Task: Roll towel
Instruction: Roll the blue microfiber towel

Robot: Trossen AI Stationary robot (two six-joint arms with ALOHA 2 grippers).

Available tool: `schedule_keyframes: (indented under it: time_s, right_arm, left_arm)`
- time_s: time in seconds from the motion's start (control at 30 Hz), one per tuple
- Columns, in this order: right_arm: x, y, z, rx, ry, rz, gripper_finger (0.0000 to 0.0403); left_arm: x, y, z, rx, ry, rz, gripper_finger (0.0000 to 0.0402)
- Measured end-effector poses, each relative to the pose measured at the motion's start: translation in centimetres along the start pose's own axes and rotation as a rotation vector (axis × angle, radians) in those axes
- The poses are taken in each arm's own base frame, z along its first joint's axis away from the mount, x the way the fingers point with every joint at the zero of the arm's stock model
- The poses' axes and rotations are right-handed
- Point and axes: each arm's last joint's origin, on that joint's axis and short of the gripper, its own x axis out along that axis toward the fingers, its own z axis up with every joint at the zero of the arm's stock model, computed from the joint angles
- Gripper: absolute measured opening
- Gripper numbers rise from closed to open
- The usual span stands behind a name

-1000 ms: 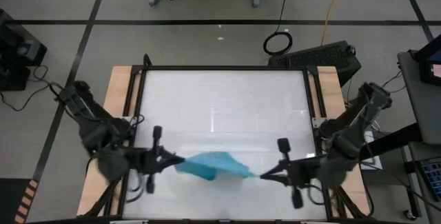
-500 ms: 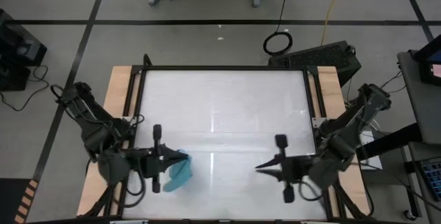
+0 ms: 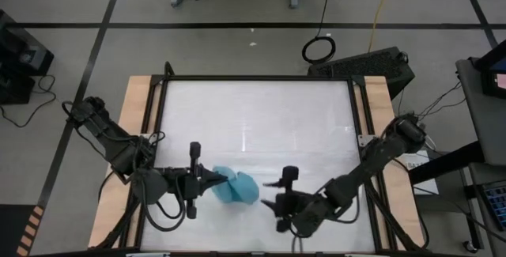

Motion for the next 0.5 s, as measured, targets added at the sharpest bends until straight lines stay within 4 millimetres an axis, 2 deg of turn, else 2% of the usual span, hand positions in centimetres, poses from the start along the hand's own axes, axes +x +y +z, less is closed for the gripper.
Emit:
schedule_keyframes:
  time_s: [0.13,0.3,0.5]
  right_arm:
    - [1.1,-0.8,0.8,0.042,-0.029,0.024,0.0206]
    - [2.4,-1.4,2.0,0.07,-0.089,0.189,0.0191]
    - [4.5,-1.7,2.0,0.083,-0.129,0.183,0.0191]
  left_arm:
    - [0.0,-0.2,0.0,-0.023,-0.011,-0.075,0.0001]
    - [0.2,-0.5,-0.1,-0.019,-0.008,-0.105,0.0001]
    - [0.6,-1.1,-0.3,-0.002,0.005,-0.159,0.0001]
